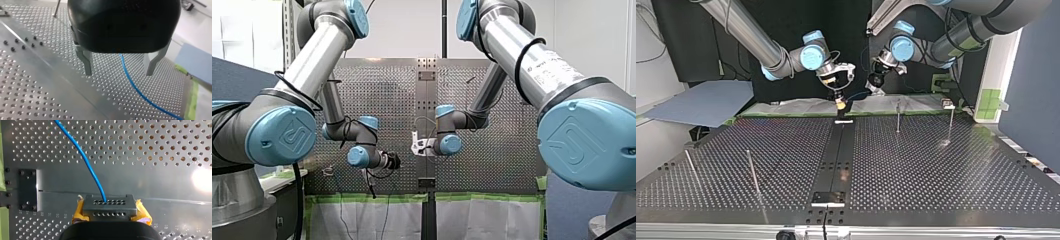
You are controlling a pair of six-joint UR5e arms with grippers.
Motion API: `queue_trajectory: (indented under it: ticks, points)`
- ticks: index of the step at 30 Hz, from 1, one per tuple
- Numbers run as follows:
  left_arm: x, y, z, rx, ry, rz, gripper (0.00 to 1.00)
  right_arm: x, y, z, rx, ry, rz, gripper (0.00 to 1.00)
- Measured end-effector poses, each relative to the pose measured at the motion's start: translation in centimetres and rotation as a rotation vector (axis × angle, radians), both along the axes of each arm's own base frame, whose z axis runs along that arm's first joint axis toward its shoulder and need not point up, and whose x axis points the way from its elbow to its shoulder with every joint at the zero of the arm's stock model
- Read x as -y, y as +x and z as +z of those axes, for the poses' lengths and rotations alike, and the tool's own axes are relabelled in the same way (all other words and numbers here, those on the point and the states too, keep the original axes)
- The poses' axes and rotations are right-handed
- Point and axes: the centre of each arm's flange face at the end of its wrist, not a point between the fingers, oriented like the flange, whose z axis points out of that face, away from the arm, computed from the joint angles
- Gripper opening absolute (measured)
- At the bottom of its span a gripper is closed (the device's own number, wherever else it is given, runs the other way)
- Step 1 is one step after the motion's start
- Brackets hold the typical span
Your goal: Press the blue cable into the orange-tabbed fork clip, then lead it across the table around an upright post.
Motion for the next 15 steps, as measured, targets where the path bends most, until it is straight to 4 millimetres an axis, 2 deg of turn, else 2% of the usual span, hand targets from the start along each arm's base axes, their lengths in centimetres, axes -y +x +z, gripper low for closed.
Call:
queue_trajectory:
  ticks: [15]
  points:
    - [-0.3,1.1,0.4,-0.034,-0.116,0.085,1.0,-1.3,1.3,0.4,-0.004,0.001,0.047,0.0]
